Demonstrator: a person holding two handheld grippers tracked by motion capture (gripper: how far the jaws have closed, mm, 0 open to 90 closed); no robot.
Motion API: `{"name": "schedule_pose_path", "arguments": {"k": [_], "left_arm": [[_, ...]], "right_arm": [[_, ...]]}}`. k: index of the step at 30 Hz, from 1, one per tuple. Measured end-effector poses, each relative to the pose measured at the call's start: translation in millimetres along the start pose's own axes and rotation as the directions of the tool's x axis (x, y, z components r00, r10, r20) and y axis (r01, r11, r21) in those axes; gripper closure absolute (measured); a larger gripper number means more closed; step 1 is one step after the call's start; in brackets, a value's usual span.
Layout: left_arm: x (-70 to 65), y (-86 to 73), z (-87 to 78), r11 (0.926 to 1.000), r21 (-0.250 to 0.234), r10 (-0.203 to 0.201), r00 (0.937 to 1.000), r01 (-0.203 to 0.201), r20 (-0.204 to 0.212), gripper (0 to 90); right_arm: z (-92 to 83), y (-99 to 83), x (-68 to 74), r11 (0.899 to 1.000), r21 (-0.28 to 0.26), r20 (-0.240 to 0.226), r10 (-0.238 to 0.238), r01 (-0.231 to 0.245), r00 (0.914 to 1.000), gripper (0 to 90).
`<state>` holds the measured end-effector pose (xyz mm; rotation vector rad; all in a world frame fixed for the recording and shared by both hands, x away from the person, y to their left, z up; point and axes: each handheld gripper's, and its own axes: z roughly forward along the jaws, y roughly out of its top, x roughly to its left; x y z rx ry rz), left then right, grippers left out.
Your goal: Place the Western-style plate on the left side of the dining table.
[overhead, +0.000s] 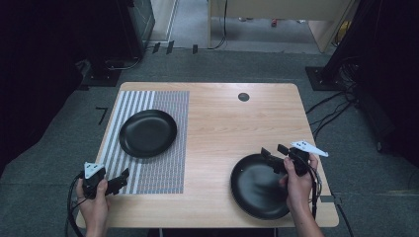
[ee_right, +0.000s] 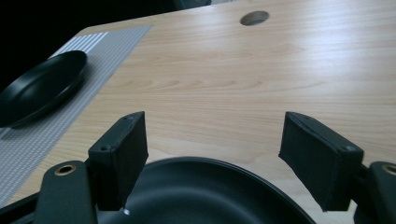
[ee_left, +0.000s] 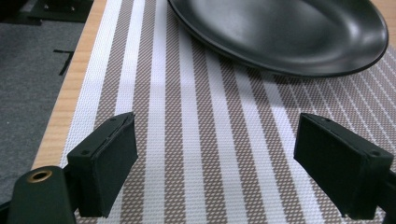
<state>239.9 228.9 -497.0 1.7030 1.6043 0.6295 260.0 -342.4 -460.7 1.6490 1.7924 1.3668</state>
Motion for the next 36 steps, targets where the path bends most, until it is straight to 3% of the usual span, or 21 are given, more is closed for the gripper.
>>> {"name": "schedule_pose_path", "arguments": {"k": [14,18,29,36], "left_arm": [[12.4,-11.6,-5.0,0.9996,0.024,0.017,0.9993,-0.016,-0.032,11.9],[17.0,-15.3,-6.3,0.9994,0.032,0.016,0.9992,-0.015,-0.038,11.7],[25.8,-21.9,-11.1,0.9988,0.045,0.021,0.9982,-0.018,-0.056,11.6],[31.8,-26.3,-11.7,0.9985,0.053,0.015,0.9978,-0.012,-0.064,11.6]], "right_arm": [[-27.1,-11.6,-35.2,1.0,-0.024,0.08,0.019,-0.017,0.9967,22.8],[-35.6,-18.1,-51.2,0.999,-0.027,0.129,0.026,-0.023,0.9913,22.9],[-55.3,-25.8,-73.5,0.998,-0.05,0.176,0.054,-0.046,0.9828,23.0],[-59.0,-38.6,-92.6,0.998,-0.033,0.237,0.061,-0.054,0.9695,23.5]]}}
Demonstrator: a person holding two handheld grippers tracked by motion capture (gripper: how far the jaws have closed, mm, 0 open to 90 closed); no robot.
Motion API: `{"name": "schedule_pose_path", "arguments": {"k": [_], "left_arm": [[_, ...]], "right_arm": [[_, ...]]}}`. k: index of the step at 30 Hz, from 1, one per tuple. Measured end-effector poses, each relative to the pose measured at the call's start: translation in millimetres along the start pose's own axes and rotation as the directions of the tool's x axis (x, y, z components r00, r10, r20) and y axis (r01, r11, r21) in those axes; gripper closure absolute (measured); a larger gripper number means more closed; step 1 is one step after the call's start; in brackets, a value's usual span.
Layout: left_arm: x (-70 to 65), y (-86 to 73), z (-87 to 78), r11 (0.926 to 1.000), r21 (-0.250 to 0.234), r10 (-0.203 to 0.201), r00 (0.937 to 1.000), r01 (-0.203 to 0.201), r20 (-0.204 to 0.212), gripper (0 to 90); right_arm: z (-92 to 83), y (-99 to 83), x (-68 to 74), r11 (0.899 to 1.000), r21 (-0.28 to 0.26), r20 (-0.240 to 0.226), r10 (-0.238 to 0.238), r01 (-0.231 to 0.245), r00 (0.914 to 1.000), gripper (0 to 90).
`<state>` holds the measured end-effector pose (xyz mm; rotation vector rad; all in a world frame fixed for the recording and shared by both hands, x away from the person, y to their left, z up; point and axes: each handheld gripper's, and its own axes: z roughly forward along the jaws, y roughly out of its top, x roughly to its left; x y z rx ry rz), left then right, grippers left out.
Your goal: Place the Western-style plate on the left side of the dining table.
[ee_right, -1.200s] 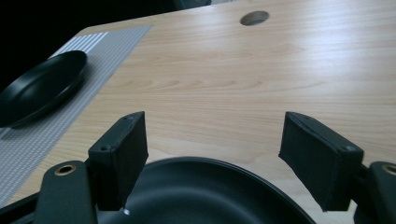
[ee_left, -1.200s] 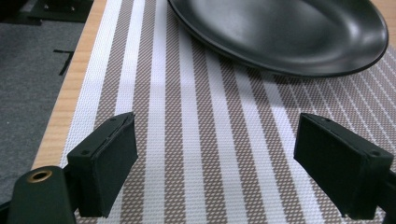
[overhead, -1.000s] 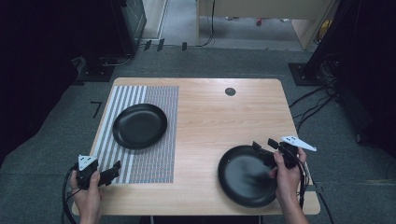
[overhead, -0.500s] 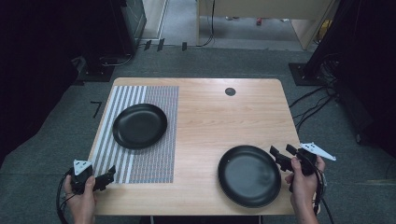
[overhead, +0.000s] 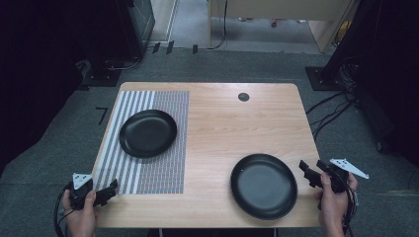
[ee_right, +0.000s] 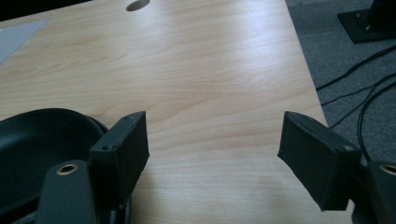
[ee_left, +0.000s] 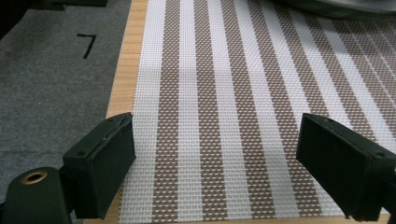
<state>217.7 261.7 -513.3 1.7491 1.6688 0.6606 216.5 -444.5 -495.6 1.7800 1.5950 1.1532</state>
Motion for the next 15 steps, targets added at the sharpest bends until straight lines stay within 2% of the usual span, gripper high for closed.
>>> {"name": "schedule_pose_path", "arguments": {"k": [3,6,11,15], "left_arm": [[0.6,-0.5,0.2,1.0,0.0,0.001,1.0,-0.001,0.0,11.5],[-0.2,-0.9,1.2,0.9999,0.003,0.014,0.9999,-0.014,-0.003,11.0],[-1.1,-1.3,2.1,0.9998,0.001,0.02,0.9998,-0.02,-0.005,10.3],[-1.5,-1.7,2.5,0.9997,0.0,0.024,0.9997,-0.024,-0.007,9.6]], "right_arm": [[2.0,-2.6,-4.9,1.0,0.014,0.013,0.013,-0.013,0.9998,23.5],[6.2,-7.1,-8.9,0.999,0.039,0.044,-0.013,0.011,0.999,23.5],[9.2,-10.6,-9.7,0.998,0.059,0.049,-0.02,0.017,0.9986,23.4],[13.7,-14.6,-9.4,0.995,0.087,0.071,-0.054,0.048,0.996,23.0]]}}
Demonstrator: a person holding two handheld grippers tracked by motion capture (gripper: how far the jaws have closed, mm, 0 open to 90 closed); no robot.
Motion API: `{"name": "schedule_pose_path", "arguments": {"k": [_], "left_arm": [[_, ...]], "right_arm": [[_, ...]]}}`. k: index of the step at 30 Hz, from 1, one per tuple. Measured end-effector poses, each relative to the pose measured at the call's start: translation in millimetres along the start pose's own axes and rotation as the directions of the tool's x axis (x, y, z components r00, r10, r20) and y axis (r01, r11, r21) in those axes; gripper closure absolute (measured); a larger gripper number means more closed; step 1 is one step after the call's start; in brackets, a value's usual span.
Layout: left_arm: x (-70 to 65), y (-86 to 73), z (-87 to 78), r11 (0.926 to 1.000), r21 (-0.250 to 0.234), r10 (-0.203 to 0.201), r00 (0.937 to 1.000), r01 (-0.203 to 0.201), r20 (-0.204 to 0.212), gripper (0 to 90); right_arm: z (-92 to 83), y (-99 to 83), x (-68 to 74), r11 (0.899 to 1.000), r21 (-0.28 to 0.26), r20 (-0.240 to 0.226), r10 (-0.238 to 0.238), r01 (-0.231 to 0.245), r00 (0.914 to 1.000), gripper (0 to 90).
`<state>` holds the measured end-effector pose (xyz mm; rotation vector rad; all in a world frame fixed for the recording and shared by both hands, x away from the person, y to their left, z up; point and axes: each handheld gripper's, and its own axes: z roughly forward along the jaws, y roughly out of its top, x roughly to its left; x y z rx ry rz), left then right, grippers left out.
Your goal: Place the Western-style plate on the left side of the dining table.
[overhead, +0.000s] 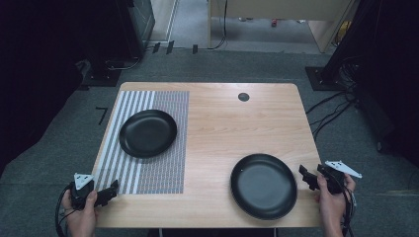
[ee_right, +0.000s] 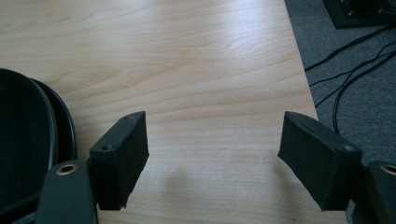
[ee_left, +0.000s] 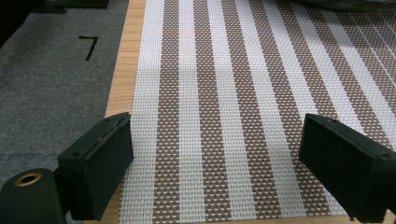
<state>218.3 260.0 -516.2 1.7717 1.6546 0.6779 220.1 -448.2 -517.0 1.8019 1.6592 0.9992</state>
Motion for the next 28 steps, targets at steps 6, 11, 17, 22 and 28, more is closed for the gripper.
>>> {"name": "schedule_pose_path", "arguments": {"k": [6,11,17,22,28], "left_arm": [[-3.5,-0.8,2.0,0.9995,0.003,0.032,0.9992,-0.032,-0.025,9.0],[-3.4,-0.8,2.0,0.9995,0.003,0.031,0.9992,-0.031,-0.025,9.0],[-3.4,-0.8,2.1,0.9995,0.003,0.031,0.9992,-0.031,-0.025,8.9],[-3.5,-0.8,2.2,0.9995,0.003,0.032,0.9992,-0.032,-0.025,8.6],[-3.6,-0.7,2.3,0.9995,0.004,0.033,0.9991,-0.033,-0.026,8.5]], "right_arm": [[4.1,-1.8,1.4,0.999,0.04,0.002,-0.012,0.012,0.9999,21.6],[6.6,-4.2,5.2,0.997,0.054,0.041,-0.059,0.056,0.9975,21.0],[8.5,-6.6,13.0,0.99,0.072,0.087,-0.129,0.123,0.9878,19.9],[8.8,-6.6,12.9,0.989,0.072,0.084,-0.136,0.13,0.9871,18.9],[8.8,-6.6,12.9,0.989,0.072,0.083,-0.137,0.131,0.9871,18.8]]}}
